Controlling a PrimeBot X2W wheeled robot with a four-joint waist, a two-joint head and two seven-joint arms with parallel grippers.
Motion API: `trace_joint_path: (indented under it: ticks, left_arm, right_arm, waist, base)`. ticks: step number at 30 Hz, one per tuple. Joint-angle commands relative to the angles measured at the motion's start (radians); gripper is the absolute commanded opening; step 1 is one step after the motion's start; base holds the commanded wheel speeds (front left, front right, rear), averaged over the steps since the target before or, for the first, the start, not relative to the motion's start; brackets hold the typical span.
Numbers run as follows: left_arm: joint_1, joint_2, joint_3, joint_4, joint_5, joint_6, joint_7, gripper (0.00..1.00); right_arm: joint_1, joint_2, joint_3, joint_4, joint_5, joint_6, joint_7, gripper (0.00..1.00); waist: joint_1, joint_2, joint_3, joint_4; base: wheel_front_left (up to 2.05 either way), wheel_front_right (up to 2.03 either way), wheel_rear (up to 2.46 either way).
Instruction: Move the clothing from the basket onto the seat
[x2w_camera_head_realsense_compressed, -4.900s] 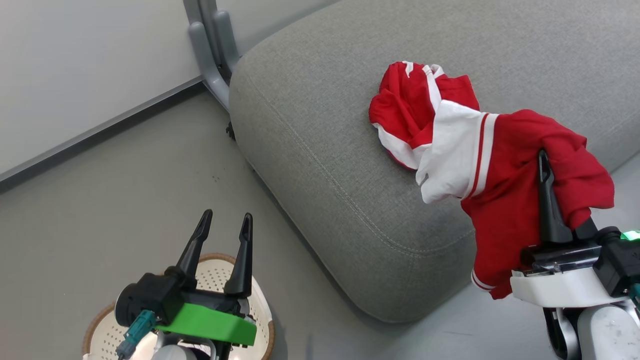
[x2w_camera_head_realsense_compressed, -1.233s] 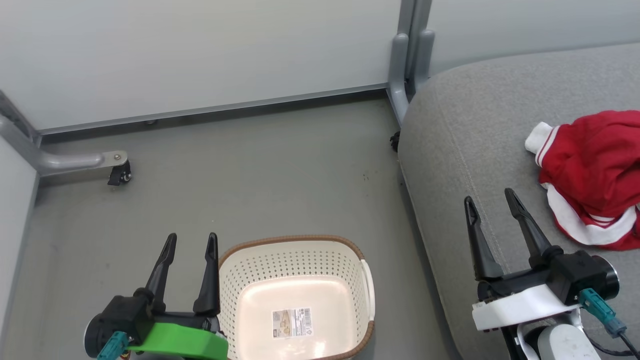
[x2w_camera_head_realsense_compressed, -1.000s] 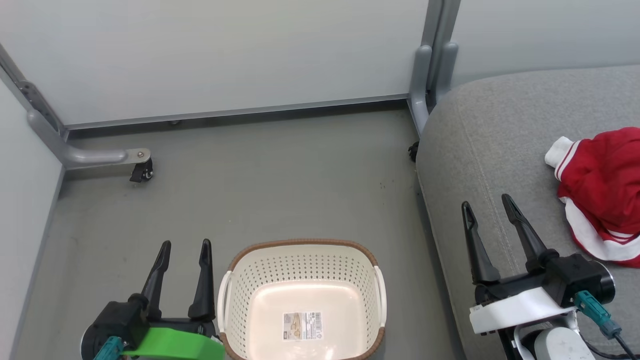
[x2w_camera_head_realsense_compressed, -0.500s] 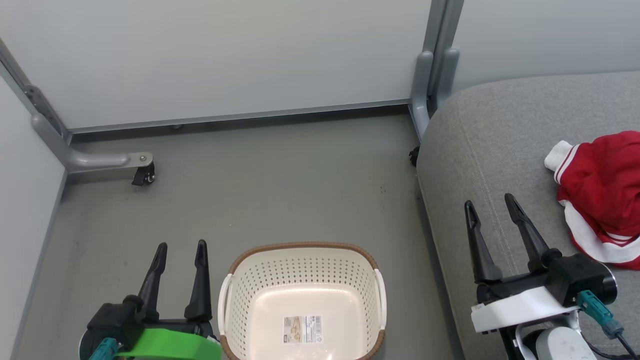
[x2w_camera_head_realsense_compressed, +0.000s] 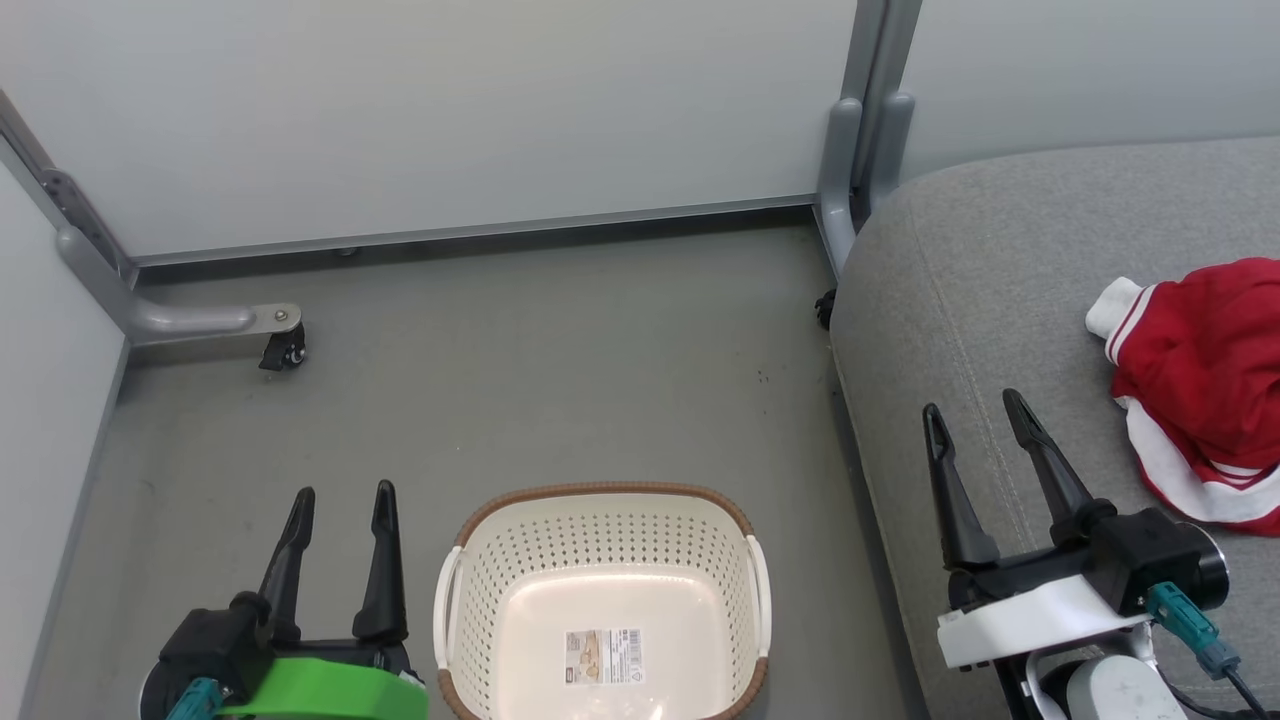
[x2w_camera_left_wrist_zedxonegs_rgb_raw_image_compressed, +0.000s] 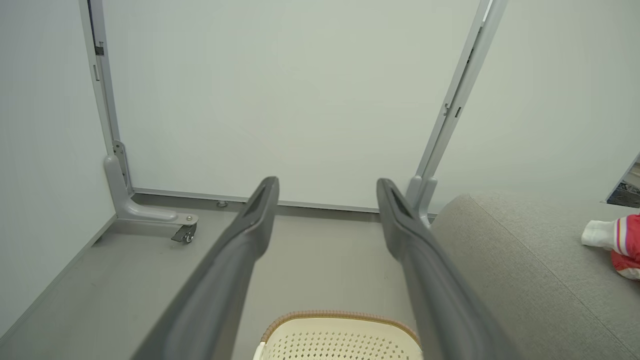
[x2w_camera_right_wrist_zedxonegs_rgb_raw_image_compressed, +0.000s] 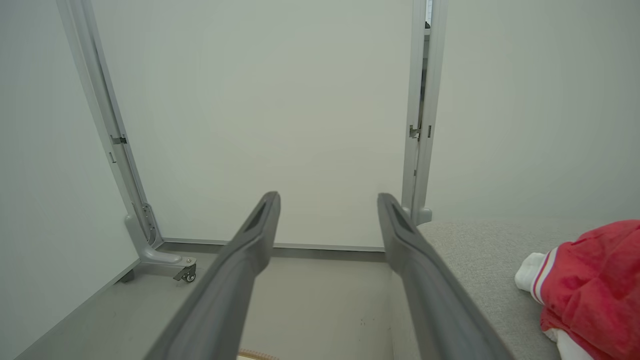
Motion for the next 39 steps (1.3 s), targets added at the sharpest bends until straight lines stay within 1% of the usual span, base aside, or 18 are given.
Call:
trace_joint_path:
  ticks: [1,4,5,9,22,39]
  left_arm:
    - [0.018,0.003,0.004,0.008,-0.006,-0.003,0.000,1.00]
    - [0.017,0.003,-0.003,0.018,-0.025,-0.003,0.000,1.00]
    - [0.001,0.000,-0.005,0.020,-0.022,0.000,0.000,0.00]
    - [0.003,-0.002,-0.009,0.049,-0.033,0.000,0.001,0.00]
    - [-0.023,0.013,0.005,0.061,-0.271,0.001,0.053,0.00]
    - [-0.056,0.026,0.024,0.080,-0.527,-0.001,0.112,0.00]
  right_arm:
    - [0.015,-0.001,-0.001,0.004,-0.005,-0.001,-0.002,1.00]
    - [0.015,-0.001,0.001,0.005,-0.005,-0.001,-0.002,1.00]
    - [0.001,0.001,0.001,0.003,-0.001,0.000,0.000,0.00]
    - [0.016,0.003,0.005,0.030,0.012,0.000,0.001,0.00]
    - [-0.008,-0.015,-0.008,0.066,0.294,0.000,0.050,0.00]
    - [-0.033,-0.027,-0.028,0.106,0.593,0.000,0.107,0.00]
  waist:
    - [0.0000,0.0000,0.000,0.000]
    - [0.0000,0.0000,0.001,0.001]
    - [0.0000,0.0000,0.001,0.001]
    - [0.0000,0.0000,0.001,0.000]
    - [0.0000,0.0000,0.001,-0.006]
    - [0.0000,0.0000,0.001,-0.014]
  base:
    - [0.00,0.00,0.00]
    - [0.00,0.00,0.00]
    - [0.00,0.00,0.00]
    - [0.00,0.00,0.00]
    - [0.00,0.00,0.00]
    - [0.00,0.00,0.00]
